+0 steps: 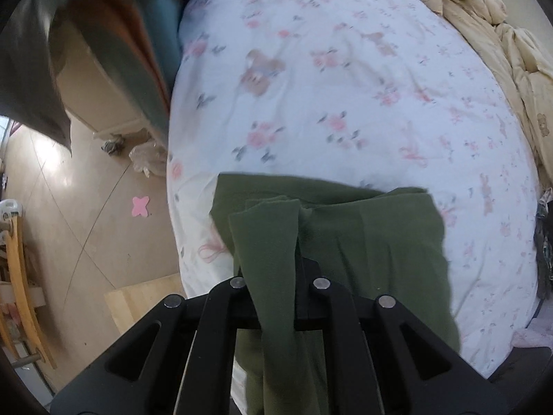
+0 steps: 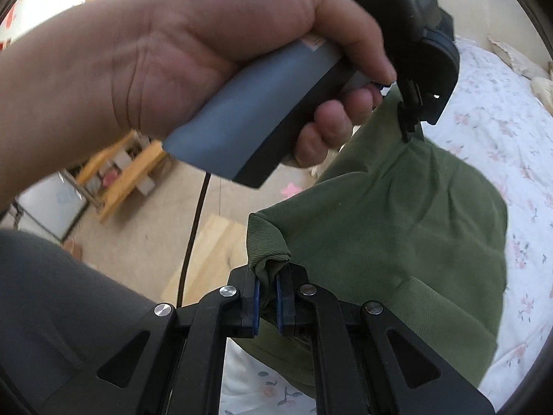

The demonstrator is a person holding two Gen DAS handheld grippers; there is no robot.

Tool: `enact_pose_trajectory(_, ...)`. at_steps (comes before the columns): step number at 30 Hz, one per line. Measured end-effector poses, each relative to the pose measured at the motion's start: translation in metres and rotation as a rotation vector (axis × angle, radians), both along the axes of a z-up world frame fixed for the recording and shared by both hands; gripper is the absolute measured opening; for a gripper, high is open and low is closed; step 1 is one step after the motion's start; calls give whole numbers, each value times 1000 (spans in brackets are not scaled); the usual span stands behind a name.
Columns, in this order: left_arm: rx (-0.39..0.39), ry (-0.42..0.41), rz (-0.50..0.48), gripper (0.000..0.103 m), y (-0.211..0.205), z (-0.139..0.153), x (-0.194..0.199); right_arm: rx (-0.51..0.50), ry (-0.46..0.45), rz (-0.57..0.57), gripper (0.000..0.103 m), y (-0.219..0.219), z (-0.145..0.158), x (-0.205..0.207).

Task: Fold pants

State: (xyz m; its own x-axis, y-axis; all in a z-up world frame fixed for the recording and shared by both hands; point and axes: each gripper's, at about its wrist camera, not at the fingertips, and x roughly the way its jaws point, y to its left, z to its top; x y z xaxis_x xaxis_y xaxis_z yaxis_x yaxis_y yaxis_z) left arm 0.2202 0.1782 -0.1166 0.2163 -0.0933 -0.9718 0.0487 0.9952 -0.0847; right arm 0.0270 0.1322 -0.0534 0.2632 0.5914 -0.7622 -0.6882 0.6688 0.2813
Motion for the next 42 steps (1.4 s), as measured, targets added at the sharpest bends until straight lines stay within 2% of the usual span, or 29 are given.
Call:
enact_pose_trajectory(3,2,4,13,13,10,-10,-5,-29,38,21,6,5,-19,2)
enact_pose_trajectory(6,17,-51,22,29,20,3,-13,-43,47,13,7,10,-26,3)
enact_pose_trajectory(8,108,-147,23,46,29,20,-21,-63,32,11,8,14,-26,-1)
enact_pose_trajectory(10,200,-224,83,49,45,34,-27,-66,36,1,11,17,-26,-2)
enact_pose_trajectory(11,192,-236,127,49,55,41,-28,-78,37,-11,11,18,-27,-3)
enact_pose_trajectory(12,140,-240,150,49,64,47,-30,-95,35,-20,12,22,-28,-5)
enact_pose_trajectory(13,23,-238,143,49,68,53,-33,-110,34,-26,13,26,-31,-6)
enact_pose_trajectory(15,-109,-203,88,49,64,52,-36,-116,35,-33,23,30,-30,-10)
enact_pose_trajectory(16,-142,-168,56,49,57,47,-36,-111,38,-34,27,31,-30,-13)
enact_pose_trajectory(17,-146,-121,30,49,49,38,-35,-94,48,-26,38,32,-27,-17)
enact_pose_trajectory(18,-135,-71,6,49,41,26,-34,-83,57,-16,44,32,-26,-21)
enact_pose_trajectory(19,-105,-33,-6,49,33,15,-33,-75,63,-9,45,27,-22,-23)
enact_pose_trajectory(21,-60,-27,-24,48,25,4,-31,-28,106,40,45,22,-15,-34)
enact_pose_trajectory(23,-39,-74,-34,48,24,10,-30,20,149,59,43,4,-6,-40)
enact_pose_trajectory(24,-42,-106,-16,48,29,18,-29,32,141,53,43,-3,-1,-44)
enact_pose_trajectory(28,-129,-156,96,49,63,34,-25,130,147,-81,44,-80,22,-48)
enact_pose_trajectory(30,-145,-135,143,49,77,30,-24,136,111,-178,45,-118,30,-44)
enact_pose_trajectory(32,-151,-66,147,49,84,14,-26,124,70,-285,45,-150,35,-33)
enact_pose_trajectory(34,-183,36,124,49,85,-8,-28,129,97,-374,34,-174,35,-12)
enact_pose_trajectory(35,-192,64,119,49,83,-14,-31,147,120,-389,23,-178,34,-6)
enact_pose_trajectory(39,-268,95,178,49,91,-22,-35,164,111,-396,22,-166,40,22)
enact_pose_trajectory(42,-200,67,134,49,80,-21,-34,110,128,-368,19,-135,25,42)
